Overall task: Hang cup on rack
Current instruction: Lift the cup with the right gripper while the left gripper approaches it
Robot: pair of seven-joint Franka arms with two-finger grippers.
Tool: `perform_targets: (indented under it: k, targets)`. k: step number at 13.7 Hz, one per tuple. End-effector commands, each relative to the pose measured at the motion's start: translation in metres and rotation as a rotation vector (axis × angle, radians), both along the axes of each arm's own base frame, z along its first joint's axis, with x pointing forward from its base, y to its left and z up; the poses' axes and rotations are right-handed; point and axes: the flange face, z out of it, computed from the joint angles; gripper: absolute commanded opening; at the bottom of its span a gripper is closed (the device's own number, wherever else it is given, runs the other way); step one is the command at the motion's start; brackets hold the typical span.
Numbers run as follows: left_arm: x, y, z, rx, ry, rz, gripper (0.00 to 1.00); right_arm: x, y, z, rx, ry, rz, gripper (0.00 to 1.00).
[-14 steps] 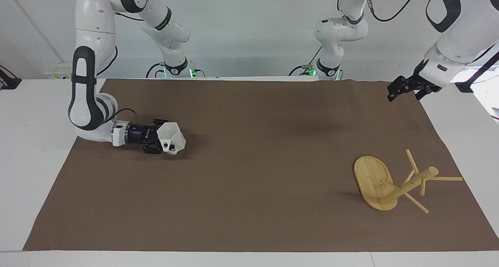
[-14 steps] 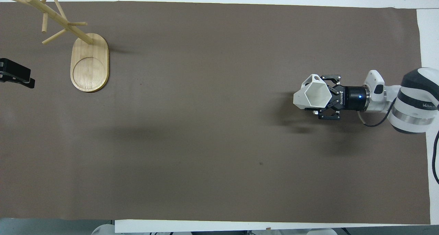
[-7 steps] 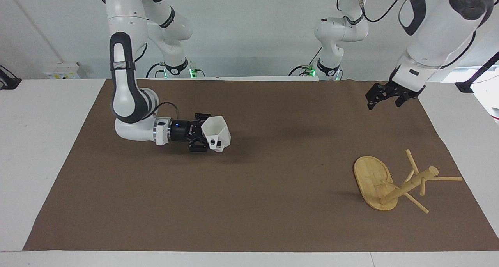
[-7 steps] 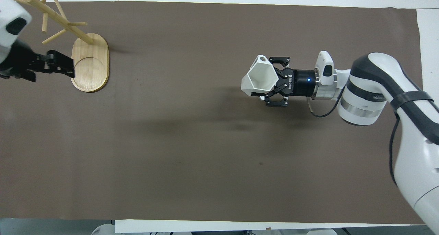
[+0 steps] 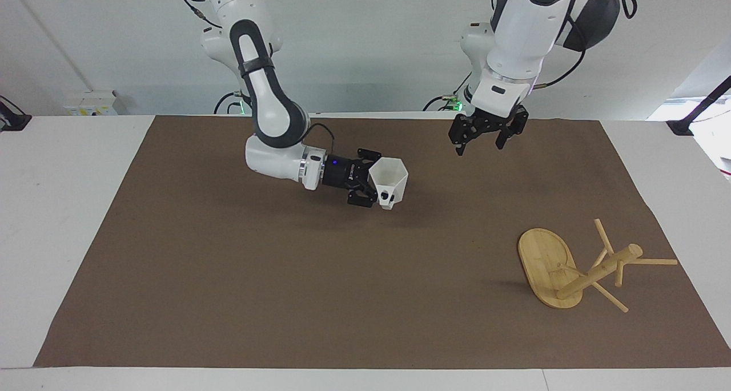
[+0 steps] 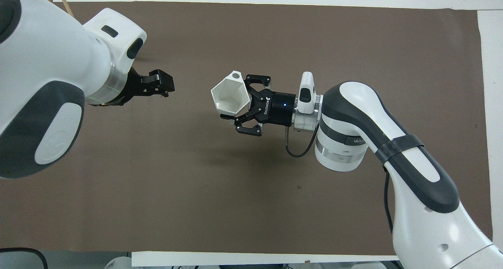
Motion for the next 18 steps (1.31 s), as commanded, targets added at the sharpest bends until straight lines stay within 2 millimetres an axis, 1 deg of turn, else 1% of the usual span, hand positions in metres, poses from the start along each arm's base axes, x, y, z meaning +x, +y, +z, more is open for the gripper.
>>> perform_targets:
  k: [1, 2, 3, 4, 6, 7, 8, 9, 10, 13, 16, 18]
  targets:
    - [-0.002, -0.011, -0.006, 0.002, -0.018, 0.018, 0.99, -0.003, -0.005, 0.007, 0.001, 0.010, -0.027, 0.17]
    - [-0.005, -0.021, -0.005, 0.000, -0.020, 0.018, 0.99, -0.004, -0.002, 0.006, -0.001, 0.009, -0.023, 0.17]
    - [-0.003, -0.029, -0.007, 0.000, -0.019, 0.031, 0.99, -0.010, 0.008, 0.007, -0.001, 0.007, -0.007, 0.17]
    - [-0.007, -0.039, -0.004, -0.005, -0.024, 0.032, 0.99, -0.011, 0.010, 0.005, -0.017, 0.010, -0.019, 0.17]
    - [-0.010, -0.054, -0.011, -0.005, -0.015, 0.035, 0.99, -0.022, 0.028, 0.003, -0.021, 0.022, -0.026, 0.18]
    - [-0.015, -0.066, -0.018, 0.001, -0.007, 0.033, 0.99, -0.022, 0.027, 0.001, -0.030, 0.024, -0.044, 0.18]
    - [-0.017, -0.072, -0.021, 0.004, -0.004, 0.039, 0.99, -0.022, 0.027, 0.000, -0.035, 0.018, -0.044, 0.18]
    - [-0.016, -0.076, -0.028, 0.009, 0.004, 0.042, 0.99, -0.022, 0.027, 0.000, -0.037, 0.014, -0.045, 0.18]
    - [-0.017, -0.078, -0.028, 0.006, 0.003, 0.041, 0.99, -0.022, 0.027, 0.000, -0.037, 0.012, -0.044, 0.18]
    - [-0.018, -0.078, -0.037, 0.010, 0.016, 0.067, 0.88, -0.021, 0.026, 0.000, -0.038, 0.008, -0.045, 0.18]
    - [-0.019, -0.081, -0.044, 0.009, 0.019, 0.092, 0.81, -0.021, 0.026, 0.000, -0.038, 0.007, -0.045, 0.18]
    - [-0.018, -0.083, -0.054, 0.006, 0.015, 0.093, 0.77, -0.021, 0.026, 0.000, -0.039, 0.007, -0.046, 0.18]
